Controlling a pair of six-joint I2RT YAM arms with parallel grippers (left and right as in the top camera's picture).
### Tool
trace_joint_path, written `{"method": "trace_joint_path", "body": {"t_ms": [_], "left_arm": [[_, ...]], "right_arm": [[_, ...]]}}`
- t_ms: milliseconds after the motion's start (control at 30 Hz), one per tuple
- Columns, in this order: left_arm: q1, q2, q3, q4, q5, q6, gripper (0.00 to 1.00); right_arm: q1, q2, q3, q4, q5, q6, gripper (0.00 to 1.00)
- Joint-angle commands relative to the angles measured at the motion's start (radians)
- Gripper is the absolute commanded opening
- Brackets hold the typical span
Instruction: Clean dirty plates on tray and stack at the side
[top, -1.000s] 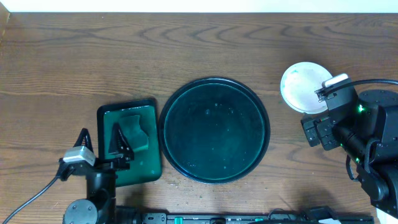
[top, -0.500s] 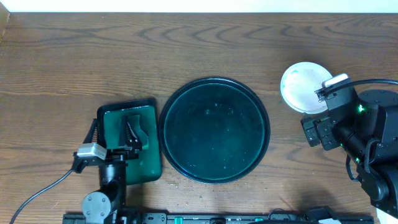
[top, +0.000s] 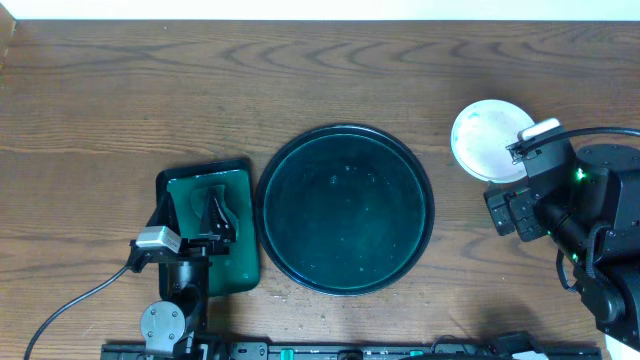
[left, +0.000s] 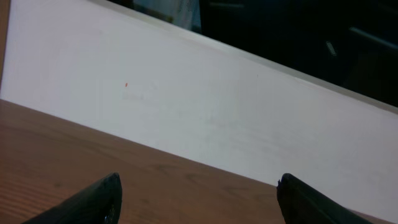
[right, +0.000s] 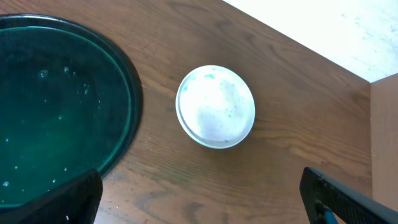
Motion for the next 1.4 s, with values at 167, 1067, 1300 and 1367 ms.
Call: {"method": "trace_joint_path", "body": {"t_ms": [167, 1067, 1300, 1367], "left_arm": [[-0.004, -0.008, -0.017, -0.040, -0.027, -0.001, 0.80], [-0.003, -0.006, -0.017, -0.344, -0.102, 0.040, 0.80], [-0.003, -0.006, -0.017, -0.344, -0.102, 0.040, 0.80], [-0.003, -0.006, -0.017, -0.344, -0.102, 0.040, 0.80]], "right_arm": [[0.011, -0.004, 0.012, -0.001, 0.009, -0.008, 0.99], [0.011, -0.004, 0.012, -0.001, 0.009, -0.008, 0.99], [0.011, -0.004, 0.012, -0.001, 0.009, -0.008, 0.99], [0.011, -0.004, 0.012, -0.001, 0.010, -0.008, 0.99]]}}
